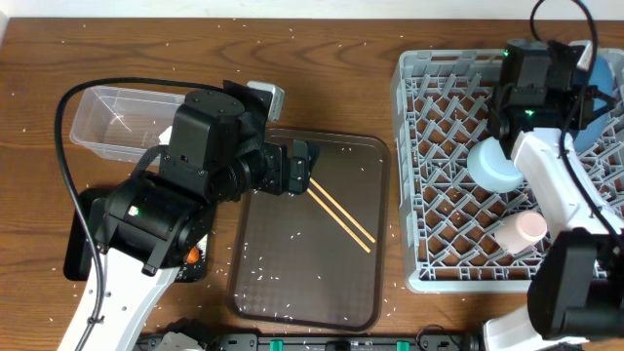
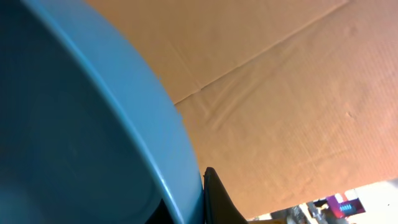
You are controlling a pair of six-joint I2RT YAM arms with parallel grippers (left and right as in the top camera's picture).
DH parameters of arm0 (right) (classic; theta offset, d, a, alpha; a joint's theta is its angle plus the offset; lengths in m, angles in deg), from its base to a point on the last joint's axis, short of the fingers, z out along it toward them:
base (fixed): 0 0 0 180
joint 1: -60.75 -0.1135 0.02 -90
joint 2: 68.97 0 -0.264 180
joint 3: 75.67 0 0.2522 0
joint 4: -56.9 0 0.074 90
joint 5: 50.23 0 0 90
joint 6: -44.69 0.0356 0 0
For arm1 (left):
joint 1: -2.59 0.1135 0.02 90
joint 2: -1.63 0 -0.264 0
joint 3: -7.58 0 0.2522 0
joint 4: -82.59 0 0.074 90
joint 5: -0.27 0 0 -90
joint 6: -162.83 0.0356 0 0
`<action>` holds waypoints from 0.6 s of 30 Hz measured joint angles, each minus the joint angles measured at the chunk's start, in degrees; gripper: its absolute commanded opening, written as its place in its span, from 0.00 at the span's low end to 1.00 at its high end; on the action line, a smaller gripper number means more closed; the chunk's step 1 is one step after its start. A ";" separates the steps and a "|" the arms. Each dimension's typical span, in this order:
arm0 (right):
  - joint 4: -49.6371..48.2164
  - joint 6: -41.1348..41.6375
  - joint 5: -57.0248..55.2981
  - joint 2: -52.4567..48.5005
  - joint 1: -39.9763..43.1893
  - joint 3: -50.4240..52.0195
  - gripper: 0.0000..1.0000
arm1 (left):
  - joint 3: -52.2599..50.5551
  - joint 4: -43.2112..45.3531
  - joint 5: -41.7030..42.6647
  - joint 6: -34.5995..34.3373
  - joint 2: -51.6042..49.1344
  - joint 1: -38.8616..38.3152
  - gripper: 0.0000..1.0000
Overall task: Sort waste into correct bins and load items into the dishwasher rack
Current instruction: 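Carry the blue plate into the dish rack with the right gripper, then set the blue plate upright in the rack and release it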
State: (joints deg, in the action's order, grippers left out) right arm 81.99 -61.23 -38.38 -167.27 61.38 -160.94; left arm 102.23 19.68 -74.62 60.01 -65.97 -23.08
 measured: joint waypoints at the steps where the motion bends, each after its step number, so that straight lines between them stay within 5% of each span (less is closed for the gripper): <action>1: 0.00 -0.44 0.39 -0.55 0.00 0.00 0.01 | 0.00 -0.11 0.00 0.04 0.00 0.00 0.98; 9: 0.20 -4.63 3.23 -1.81 -0.02 -0.04 0.10 | 0.00 -0.79 0.00 0.63 0.00 0.00 0.98; 11: 0.90 -5.40 4.28 -1.81 -0.02 -0.07 0.29 | 0.00 -0.83 0.00 0.68 0.00 0.00 0.98; 13: 1.49 -5.77 5.75 -2.19 0.00 -0.07 0.64 | 0.00 -0.94 0.00 0.68 0.00 0.00 0.98; 18: 1.49 -6.88 7.65 -3.32 -0.02 -0.07 0.83 | 0.00 -1.22 0.00 0.68 0.00 0.00 0.98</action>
State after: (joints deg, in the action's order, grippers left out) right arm 83.48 -68.11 -30.73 -170.59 61.35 -161.01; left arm 102.23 18.46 -74.62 60.69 -65.97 -23.08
